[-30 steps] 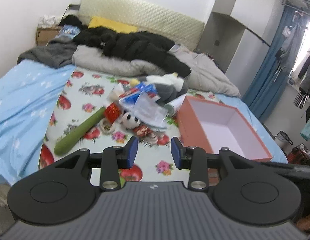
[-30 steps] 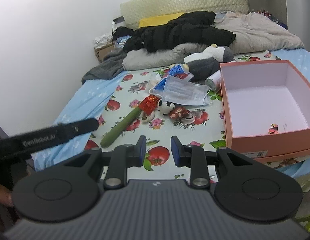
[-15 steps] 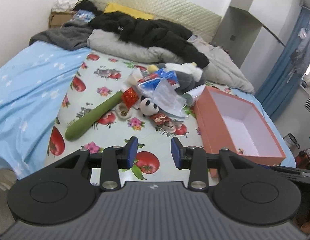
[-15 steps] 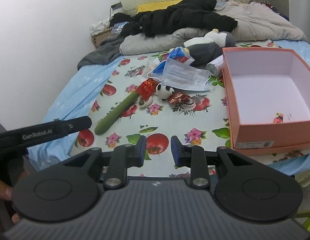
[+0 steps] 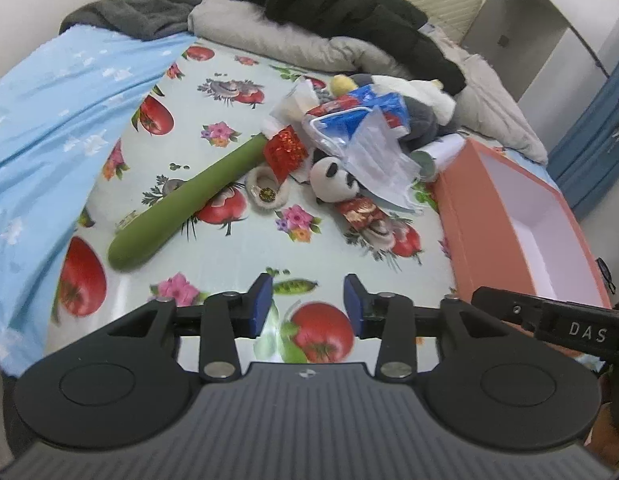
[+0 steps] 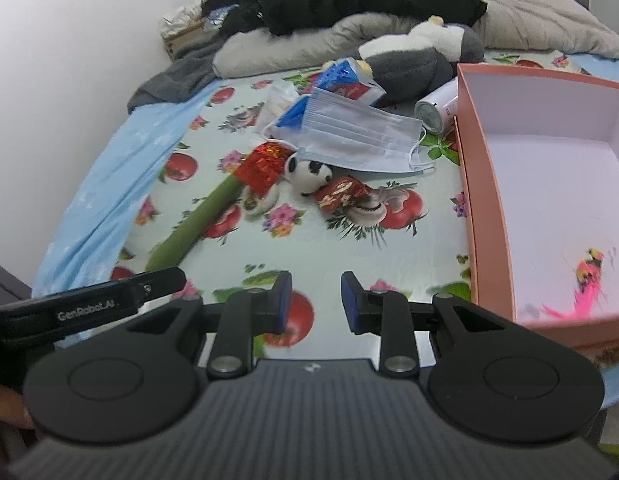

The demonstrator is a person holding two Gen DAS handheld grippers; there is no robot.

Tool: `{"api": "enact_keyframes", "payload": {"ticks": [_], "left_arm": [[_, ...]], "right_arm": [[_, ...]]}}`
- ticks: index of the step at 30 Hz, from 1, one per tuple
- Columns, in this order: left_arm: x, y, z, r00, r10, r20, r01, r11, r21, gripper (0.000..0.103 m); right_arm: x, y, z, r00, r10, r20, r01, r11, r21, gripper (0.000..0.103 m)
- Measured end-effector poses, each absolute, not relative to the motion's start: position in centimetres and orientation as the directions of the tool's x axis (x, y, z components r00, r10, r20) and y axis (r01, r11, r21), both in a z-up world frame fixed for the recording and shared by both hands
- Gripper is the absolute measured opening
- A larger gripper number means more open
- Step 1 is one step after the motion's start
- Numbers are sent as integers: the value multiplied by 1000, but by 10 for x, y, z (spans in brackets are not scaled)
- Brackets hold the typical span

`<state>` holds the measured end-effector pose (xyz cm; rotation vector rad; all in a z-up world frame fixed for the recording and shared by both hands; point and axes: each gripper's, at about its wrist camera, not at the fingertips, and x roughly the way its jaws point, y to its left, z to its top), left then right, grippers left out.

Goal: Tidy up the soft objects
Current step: 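Grasp red candy wrapper with right gripper while left tool approaches white hair tie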

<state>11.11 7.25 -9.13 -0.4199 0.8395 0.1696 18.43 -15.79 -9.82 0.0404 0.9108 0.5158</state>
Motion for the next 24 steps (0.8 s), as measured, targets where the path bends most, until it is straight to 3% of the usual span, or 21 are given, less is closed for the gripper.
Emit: {"api": "enact_keyframes", "payload": {"ticks": [4, 7, 11, 24], "left_arm": [[146, 83, -109, 639, -10, -769, -314, 909, -273, 49], [172, 90, -124, 620, -7, -784, -314, 914, -256, 49], [203, 102, -144, 600, 9, -800, -324, 917, -232, 55], [270, 123, -192, 580, 54, -813, -305, 940, -155, 55]], "right_arm": [[220, -150, -110, 478, 439, -760, -401, 880, 256, 34], [245, -143, -119, 464, 440, -769, -396, 879, 264, 53], [276, -131, -134, 455, 432, -779, -394, 882, 258, 53], [351, -94, -190, 360, 438, -824, -358, 880, 311, 53]]}}
